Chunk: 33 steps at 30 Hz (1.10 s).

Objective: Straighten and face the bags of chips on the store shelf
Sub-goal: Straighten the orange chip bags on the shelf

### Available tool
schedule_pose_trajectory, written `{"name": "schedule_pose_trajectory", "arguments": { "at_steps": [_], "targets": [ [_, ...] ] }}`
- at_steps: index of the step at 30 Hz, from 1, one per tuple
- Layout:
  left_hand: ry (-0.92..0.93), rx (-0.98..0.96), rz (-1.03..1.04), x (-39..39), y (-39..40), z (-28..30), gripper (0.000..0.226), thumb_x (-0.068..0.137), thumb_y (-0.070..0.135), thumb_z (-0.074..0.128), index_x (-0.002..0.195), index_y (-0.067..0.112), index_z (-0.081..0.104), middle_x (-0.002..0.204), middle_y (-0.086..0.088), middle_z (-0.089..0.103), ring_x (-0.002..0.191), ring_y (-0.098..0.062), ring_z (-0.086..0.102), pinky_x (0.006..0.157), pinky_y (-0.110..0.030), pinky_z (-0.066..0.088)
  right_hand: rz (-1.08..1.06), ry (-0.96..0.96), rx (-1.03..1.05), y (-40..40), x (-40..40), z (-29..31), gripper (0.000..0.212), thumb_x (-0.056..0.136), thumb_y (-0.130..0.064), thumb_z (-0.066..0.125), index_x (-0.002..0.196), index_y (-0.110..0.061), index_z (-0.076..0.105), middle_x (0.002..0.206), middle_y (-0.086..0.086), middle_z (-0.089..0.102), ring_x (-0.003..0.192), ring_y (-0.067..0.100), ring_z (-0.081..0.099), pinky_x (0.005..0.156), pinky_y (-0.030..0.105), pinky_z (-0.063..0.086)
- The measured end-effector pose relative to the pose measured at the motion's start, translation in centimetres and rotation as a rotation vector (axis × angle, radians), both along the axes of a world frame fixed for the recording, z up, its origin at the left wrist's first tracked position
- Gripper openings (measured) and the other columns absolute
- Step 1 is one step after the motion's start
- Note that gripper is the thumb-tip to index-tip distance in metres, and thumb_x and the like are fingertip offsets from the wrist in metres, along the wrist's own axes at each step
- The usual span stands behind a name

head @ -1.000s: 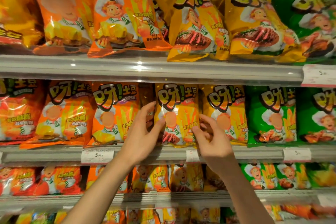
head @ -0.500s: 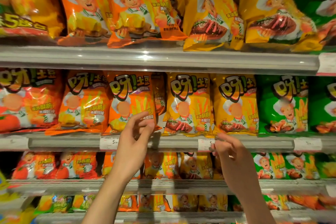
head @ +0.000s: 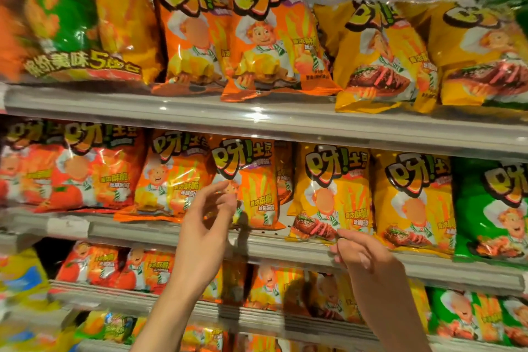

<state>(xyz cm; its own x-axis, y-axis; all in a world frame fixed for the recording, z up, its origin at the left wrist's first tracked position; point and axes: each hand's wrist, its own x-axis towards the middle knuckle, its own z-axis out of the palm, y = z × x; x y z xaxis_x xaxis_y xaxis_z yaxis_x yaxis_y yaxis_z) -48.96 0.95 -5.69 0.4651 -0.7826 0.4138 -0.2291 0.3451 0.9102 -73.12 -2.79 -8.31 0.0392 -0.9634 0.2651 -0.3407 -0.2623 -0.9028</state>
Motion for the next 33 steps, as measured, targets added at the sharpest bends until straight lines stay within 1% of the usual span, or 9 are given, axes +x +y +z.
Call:
{"name": "schedule_pose_trajectory", "arguments": {
  "at_steps": [2, 6, 10, 13, 18, 20, 24, 29, 33],
  "targets": [
    [-0.087, -0.018, 0.028, 1.5, -0.8, 0.2, 0.027, 0.097, 0.031, 0.061, 0.123, 0.037, 0.06, 0.12, 0.014, 0.063, 0.114, 0.002, 0.058, 0.102, -0.029, 0.047, 0.006, -0.05, -0.034, 0.2, 1.8, 1.0, 0.013, 0.093, -0.021, 0.062, 0.101, -0.026, 0.071, 0.082, -0.003, 0.074, 0.077, 0.013, 0.07, 0.075, 0.032, 0.058],
    [-0.303, 0.037, 0.067, 4.6, -3.5, -0.1, 0.034, 0.098, 0.031, 0.06, 0.129, 0.042, 0.052, 0.133, 0.014, 0.046, 0.13, -0.009, 0.044, 0.112, -0.039, 0.038, 0.052, -0.067, -0.086, 0.0, 7.1, 2.5, 0.012, 0.096, -0.016, 0.062, 0.099, -0.023, 0.072, 0.076, 0.003, 0.065, 0.066, 0.004, 0.06, 0.061, 0.011, 0.046],
    [-0.425, 0.089, 0.022, 5.5, -5.7, 0.5, 0.048, 0.099, 0.029, 0.056, 0.144, 0.033, 0.04, 0.136, 0.013, 0.044, 0.134, -0.013, 0.041, 0.113, -0.04, 0.035, 0.03, 0.159, -0.15, -4.0, 11.9, 3.7, 0.034, 0.101, -0.035, 0.051, 0.135, -0.029, 0.056, 0.13, -0.008, 0.057, 0.118, 0.008, 0.056, 0.102, 0.03, 0.046],
    [-0.41, 0.118, -0.02, 5.8, -7.1, 0.9, 0.055, 0.1, 0.029, 0.053, 0.15, 0.028, 0.03, 0.144, 0.003, 0.047, 0.134, -0.017, 0.043, 0.112, -0.041, 0.038, -0.019, 0.167, -0.124, -6.7, 14.5, 4.8, 0.054, 0.102, -0.041, 0.048, 0.15, -0.019, 0.039, 0.148, -0.001, 0.044, 0.136, 0.018, 0.044, 0.113, 0.036, 0.036],
    [-0.34, 0.128, -0.061, 5.9, -8.2, 1.1, 0.049, 0.101, 0.039, 0.048, 0.147, 0.032, 0.032, 0.14, 0.001, 0.049, 0.129, -0.015, 0.047, 0.108, -0.04, 0.04, -0.05, 0.083, -0.064, -8.7, 16.4, 4.9, 0.075, 0.081, -0.068, 0.051, 0.138, -0.019, 0.051, 0.131, 0.005, 0.06, 0.122, 0.025, 0.057, 0.103, 0.041, 0.046],
    [-0.288, 0.113, -0.08, 5.8, -8.2, 1.1, 0.052, 0.1, 0.044, 0.051, 0.147, 0.035, 0.03, 0.143, 0.005, 0.045, 0.13, -0.009, 0.043, 0.107, -0.032, 0.038, -0.057, 0.019, -0.048, -8.9, 16.2, 5.0, 0.07, 0.086, -0.06, 0.06, 0.139, -0.016, 0.047, 0.136, 0.005, 0.054, 0.125, 0.023, 0.053, 0.105, 0.038, 0.044],
    [-0.18, 0.108, -0.099, 5.7, -8.6, 1.4, 0.068, 0.091, 0.06, 0.05, 0.148, 0.049, 0.016, 0.15, 0.002, 0.043, 0.136, -0.018, 0.046, 0.112, -0.045, 0.04, -0.054, -0.082, -0.016, -8.9, 15.4, 4.9, 0.062, 0.086, -0.055, 0.066, 0.132, -0.021, 0.042, 0.128, 0.009, 0.058, 0.116, 0.025, 0.058, 0.101, 0.046, 0.048],
    [-0.115, 0.156, -0.178, 5.4, -9.5, 2.6, 0.072, 0.1, 0.051, 0.045, 0.156, 0.034, 0.003, 0.153, 0.002, 0.04, 0.142, -0.02, 0.036, 0.103, -0.025, 0.027, -0.057, -0.196, -0.017, -8.8, 14.7, 5.4, 0.047, 0.096, -0.043, 0.06, 0.133, -0.022, 0.04, 0.117, 0.004, 0.066, 0.101, 0.026, 0.066, 0.084, 0.037, 0.051],
    [-0.107, 0.112, -0.147, 4.9, -10.0, 2.1, 0.069, 0.098, 0.054, 0.047, 0.155, 0.034, 0.014, 0.146, 0.007, 0.044, 0.138, -0.018, 0.04, 0.108, -0.03, 0.032, -0.074, -0.214, -0.007, -9.0, 14.8, 5.0, 0.05, 0.098, -0.045, 0.055, 0.139, -0.024, 0.035, 0.127, 0.004, 0.063, 0.107, 0.023, 0.064, 0.094, 0.044, 0.051]
  ]
}}
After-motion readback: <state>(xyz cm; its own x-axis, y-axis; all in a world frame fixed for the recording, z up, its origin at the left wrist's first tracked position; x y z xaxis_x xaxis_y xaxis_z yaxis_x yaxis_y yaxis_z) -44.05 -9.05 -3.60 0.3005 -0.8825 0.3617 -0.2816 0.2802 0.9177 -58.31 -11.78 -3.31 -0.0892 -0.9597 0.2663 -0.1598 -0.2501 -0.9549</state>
